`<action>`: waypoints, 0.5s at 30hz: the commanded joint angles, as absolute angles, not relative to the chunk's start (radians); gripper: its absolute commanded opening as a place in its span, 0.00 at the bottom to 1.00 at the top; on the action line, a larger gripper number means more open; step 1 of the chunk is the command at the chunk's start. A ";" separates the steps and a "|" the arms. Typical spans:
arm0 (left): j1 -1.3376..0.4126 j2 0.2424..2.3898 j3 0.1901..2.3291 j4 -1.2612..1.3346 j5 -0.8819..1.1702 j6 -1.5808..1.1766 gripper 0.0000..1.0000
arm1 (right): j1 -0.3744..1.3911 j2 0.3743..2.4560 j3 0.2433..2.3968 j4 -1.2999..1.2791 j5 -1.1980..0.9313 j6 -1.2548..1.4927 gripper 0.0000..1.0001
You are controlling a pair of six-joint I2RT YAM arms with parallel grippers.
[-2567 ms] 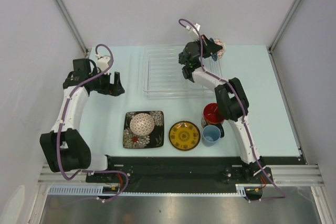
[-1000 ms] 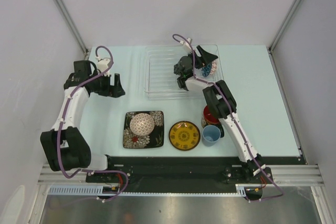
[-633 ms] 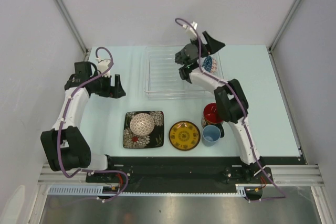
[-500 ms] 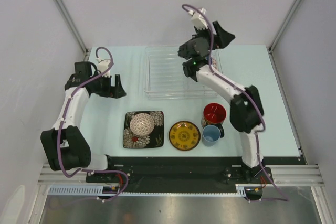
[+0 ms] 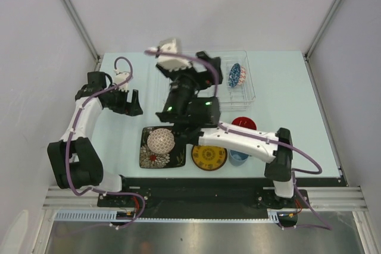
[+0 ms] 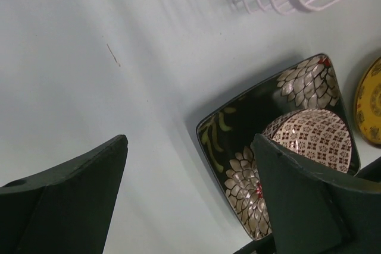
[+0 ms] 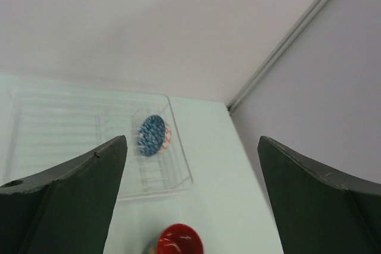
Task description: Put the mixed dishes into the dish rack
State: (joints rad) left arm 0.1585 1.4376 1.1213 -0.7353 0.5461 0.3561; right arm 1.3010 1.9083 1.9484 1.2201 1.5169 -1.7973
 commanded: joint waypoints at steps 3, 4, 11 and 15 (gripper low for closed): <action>0.170 1.459 1.296 -0.689 0.603 0.264 0.93 | 1.488 1.587 2.247 1.115 1.488 -1.494 1.00; 0.170 1.479 1.314 -0.693 0.609 0.253 0.92 | 1.432 1.528 2.220 0.871 1.439 -1.222 1.00; 0.192 1.424 1.322 -0.706 0.637 0.221 0.93 | 0.801 1.693 2.427 -1.046 0.353 0.405 1.00; 0.202 1.350 1.258 -0.695 0.638 0.227 0.93 | 0.887 1.709 2.065 -0.960 0.265 0.452 0.99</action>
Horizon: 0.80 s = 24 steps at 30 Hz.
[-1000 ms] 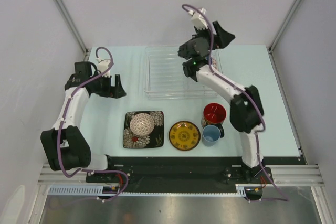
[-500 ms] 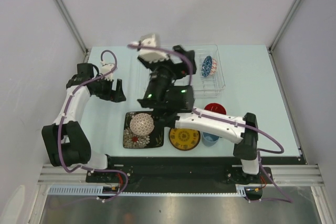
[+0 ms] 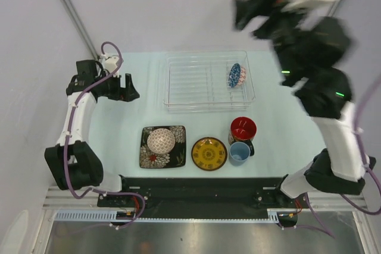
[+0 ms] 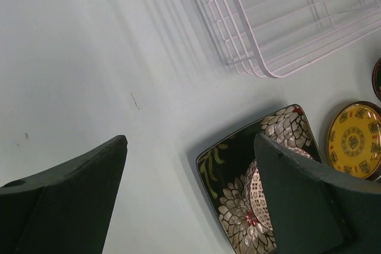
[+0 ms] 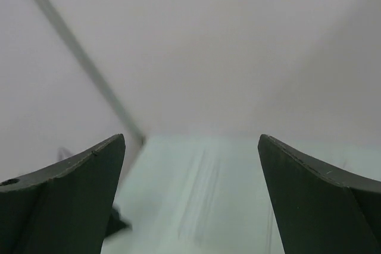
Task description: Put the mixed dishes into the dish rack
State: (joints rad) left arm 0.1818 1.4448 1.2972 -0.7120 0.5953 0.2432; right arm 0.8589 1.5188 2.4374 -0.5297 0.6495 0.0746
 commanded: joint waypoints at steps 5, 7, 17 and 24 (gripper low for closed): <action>0.210 1.319 1.184 -0.651 0.632 0.218 0.93 | 0.865 1.749 1.872 -0.945 0.092 0.446 0.98; 0.210 1.325 1.174 -0.638 0.640 0.207 0.93 | 0.867 1.785 1.829 -0.969 0.049 0.424 0.98; 0.210 1.312 1.114 -0.600 0.644 0.198 0.92 | 0.908 1.824 1.764 -0.966 -0.026 0.374 0.99; 0.210 1.299 1.083 -0.584 0.632 0.207 0.92 | 0.966 1.893 1.795 -0.951 -0.095 0.315 0.99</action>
